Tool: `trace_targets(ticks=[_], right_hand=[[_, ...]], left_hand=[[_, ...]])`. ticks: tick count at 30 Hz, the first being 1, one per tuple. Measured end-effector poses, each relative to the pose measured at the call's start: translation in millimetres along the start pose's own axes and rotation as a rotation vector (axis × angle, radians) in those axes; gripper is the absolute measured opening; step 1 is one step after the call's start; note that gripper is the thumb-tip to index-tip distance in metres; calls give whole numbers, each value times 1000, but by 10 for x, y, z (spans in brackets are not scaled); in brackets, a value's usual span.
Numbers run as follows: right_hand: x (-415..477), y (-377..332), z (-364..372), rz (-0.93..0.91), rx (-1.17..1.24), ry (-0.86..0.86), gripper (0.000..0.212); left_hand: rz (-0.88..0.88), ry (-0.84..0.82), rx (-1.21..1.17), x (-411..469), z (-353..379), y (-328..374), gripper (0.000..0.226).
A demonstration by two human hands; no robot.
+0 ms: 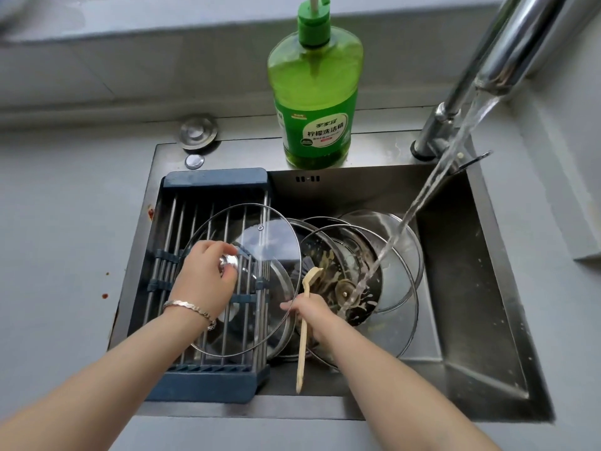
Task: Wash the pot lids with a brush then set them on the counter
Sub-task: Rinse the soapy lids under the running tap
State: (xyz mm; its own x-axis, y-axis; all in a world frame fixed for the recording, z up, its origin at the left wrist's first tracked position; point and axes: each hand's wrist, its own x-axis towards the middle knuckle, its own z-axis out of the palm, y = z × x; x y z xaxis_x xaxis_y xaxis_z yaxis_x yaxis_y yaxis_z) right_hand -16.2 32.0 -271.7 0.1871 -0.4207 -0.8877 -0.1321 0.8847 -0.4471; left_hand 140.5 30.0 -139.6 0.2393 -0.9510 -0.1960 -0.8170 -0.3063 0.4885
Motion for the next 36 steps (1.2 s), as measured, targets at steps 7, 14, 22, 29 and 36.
trace_targets(ticks=[7, 14, 22, 29, 36], right_hand=[[-63, -20, -153, -57, 180, 16, 30], [-95, -48, -338, -140, -4, 164, 24], [-124, 73, -600, -172, -43, 252, 27], [-402, 82, -893, -237, 148, 241, 52], [-1027, -155, -1157, -443, -2, 220, 53]], left_hand=[[6, -42, -10, 33, -11, 44, 15], [149, -370, 413, 53, 111, 83, 49], [84, -467, 743, 51, 149, 225, 56], [-42, -494, 748, 39, 21, 478, 49], [-214, -514, 678, 64, 92, 601, 48]])
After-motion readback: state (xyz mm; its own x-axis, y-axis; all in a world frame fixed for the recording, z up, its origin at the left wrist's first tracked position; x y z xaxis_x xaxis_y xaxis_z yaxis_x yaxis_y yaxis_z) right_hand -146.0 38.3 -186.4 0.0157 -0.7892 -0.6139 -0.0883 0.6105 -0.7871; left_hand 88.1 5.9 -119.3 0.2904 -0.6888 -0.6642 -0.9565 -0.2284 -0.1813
